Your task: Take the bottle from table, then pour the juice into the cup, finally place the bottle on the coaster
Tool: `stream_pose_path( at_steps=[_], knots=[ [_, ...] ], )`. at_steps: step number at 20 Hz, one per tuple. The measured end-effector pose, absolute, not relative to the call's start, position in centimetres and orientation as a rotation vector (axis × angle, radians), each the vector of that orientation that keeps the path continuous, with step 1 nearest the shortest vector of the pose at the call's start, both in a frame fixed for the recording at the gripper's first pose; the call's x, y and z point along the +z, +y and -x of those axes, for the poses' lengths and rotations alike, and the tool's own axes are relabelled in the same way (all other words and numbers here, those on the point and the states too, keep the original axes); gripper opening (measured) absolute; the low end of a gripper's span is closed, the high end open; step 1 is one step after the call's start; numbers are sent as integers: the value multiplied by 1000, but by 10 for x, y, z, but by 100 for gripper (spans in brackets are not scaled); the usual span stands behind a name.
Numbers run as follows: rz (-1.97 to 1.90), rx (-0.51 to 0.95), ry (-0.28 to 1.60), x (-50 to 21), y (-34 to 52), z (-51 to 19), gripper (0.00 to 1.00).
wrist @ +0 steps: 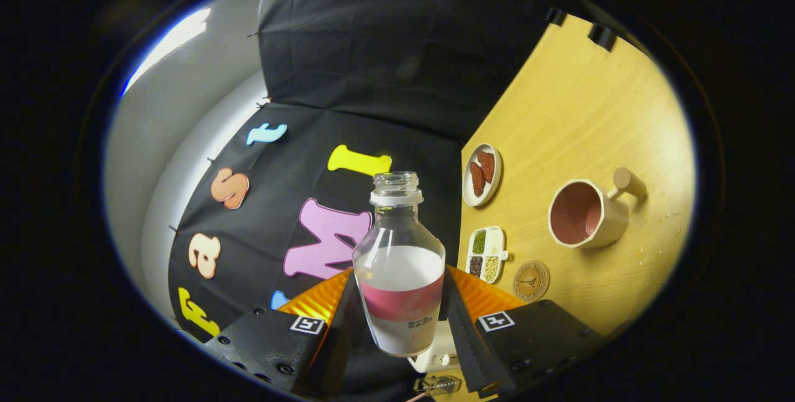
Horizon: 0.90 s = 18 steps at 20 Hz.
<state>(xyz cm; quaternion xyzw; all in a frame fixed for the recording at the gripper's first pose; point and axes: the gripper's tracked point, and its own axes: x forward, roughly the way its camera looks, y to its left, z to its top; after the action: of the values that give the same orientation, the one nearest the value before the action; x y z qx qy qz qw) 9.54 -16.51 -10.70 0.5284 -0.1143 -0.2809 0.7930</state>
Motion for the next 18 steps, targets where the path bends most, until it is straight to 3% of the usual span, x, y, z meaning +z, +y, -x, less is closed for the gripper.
stream_pose_path(
  at_steps=[12,18],
  knots=[
    [-162,-672,-189,-46,-173,-136,73],
    [-31,-628,-144,-81,-162,-170,73]
  ],
)
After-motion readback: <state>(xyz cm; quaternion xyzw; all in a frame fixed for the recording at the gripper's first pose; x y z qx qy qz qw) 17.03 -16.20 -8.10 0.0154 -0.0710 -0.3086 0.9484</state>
